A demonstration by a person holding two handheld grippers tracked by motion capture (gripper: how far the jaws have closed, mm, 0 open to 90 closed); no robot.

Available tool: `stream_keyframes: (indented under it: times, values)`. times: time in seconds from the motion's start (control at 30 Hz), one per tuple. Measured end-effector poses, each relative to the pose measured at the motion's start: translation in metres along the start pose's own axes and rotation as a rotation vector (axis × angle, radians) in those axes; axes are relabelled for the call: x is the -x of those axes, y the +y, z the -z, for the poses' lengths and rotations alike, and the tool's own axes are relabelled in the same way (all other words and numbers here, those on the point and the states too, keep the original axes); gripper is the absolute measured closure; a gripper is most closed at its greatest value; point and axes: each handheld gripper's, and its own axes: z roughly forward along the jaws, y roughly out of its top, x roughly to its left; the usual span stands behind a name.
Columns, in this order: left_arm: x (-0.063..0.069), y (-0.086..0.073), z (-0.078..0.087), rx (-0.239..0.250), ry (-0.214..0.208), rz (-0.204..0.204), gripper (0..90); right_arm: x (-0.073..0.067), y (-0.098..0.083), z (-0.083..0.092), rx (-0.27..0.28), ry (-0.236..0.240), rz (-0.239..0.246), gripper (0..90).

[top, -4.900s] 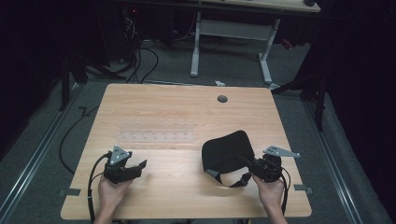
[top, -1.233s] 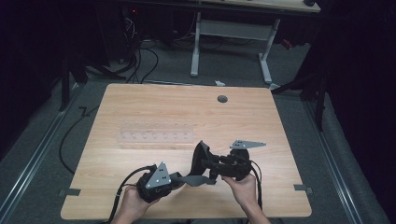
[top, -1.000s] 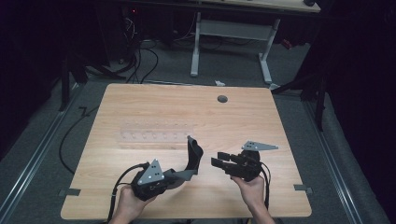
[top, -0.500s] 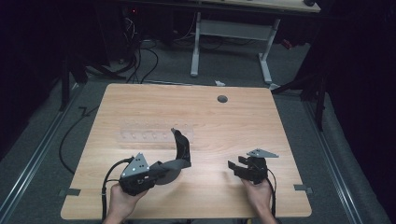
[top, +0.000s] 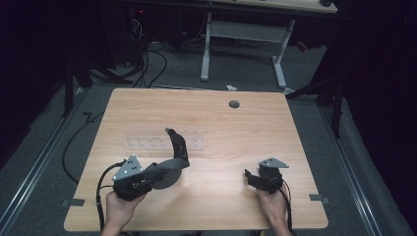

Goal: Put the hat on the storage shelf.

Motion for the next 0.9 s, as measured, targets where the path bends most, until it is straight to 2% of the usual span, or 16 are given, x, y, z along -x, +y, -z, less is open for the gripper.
stream_keyframes:
  times: [0.33, 0.43, 0.47, 0.67, 0.9]
  values:
    - [-0.011, 0.021, 0.009, 0.079, 0.043, 0.014, 85.7, 0.000, 0.000, 0.000, -0.001, 0.000, 0.000, 35.1]
    - [-0.015, 0.028, 0.012, 0.102, 0.053, 0.026, 85.8, 0.000, 0.000, 0.000, 0.000, 0.000, 0.002, 35.0]
    - [-0.016, 0.032, 0.013, 0.119, 0.053, 0.045, 85.8, 0.000, 0.000, 0.000, 0.000, 0.000, 0.003, 34.9]
    - [-0.020, 0.041, 0.015, 0.148, 0.066, 0.039, 85.8, 0.000, 0.000, 0.000, -0.001, 0.002, 0.004, 34.7]
    - [-0.034, 0.057, 0.015, 0.186, 0.105, 0.035, 85.8, 0.000, 0.000, 0.000, 0.000, 0.001, 0.003, 34.6]
